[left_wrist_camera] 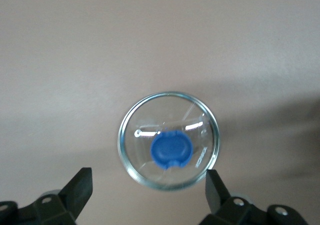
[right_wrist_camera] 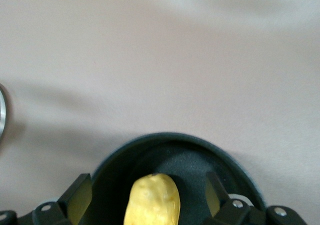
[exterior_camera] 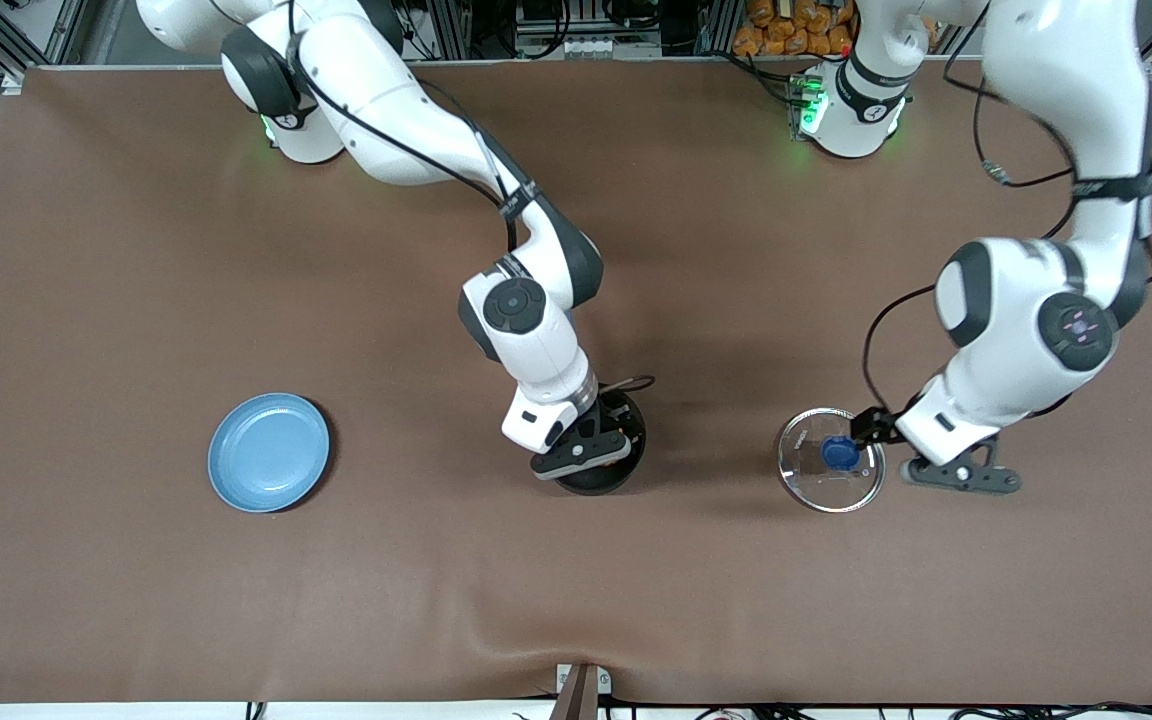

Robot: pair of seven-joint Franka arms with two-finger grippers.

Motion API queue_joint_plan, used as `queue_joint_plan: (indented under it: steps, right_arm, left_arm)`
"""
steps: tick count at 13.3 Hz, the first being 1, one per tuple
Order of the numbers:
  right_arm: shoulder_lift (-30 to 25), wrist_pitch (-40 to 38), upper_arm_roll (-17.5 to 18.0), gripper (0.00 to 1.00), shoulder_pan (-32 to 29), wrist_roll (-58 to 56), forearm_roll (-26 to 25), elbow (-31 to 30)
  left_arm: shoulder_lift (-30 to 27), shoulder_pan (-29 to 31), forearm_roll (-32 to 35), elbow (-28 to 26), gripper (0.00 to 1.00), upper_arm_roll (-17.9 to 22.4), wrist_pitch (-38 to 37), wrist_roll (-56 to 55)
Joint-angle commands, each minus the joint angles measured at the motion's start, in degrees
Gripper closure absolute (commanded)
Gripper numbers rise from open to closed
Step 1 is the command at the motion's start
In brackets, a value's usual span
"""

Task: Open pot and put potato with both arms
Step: 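Open the right gripper to drop the potato into the pan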

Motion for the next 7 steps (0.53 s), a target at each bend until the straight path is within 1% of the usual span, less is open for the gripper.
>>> queue_joint_plan:
  steps: [1,5,7]
  right_arm:
    - [-5.6,-6.9,-2.9,0.00,-1.0,0.8,-0.5,-1.3]
    - [-12.2,-21.1,-11.7,0.00,-0.8,0.2,-0.5,-1.6]
    - [-15.0,-28.5,-15.0,0.00,-1.1,0.1,-0.5,-1.7]
  left_arm:
    - [-4.2,0.1,1.8,-0.9,0.00,0.0,-4.1,0.8]
    - [-4.8,-0.1,1.9,3.2,0.00,0.0,-9.9,-1.4]
    - [-5.3,-0.4,3.5,4.1,0.00,-0.1,-11.0,-1.9]
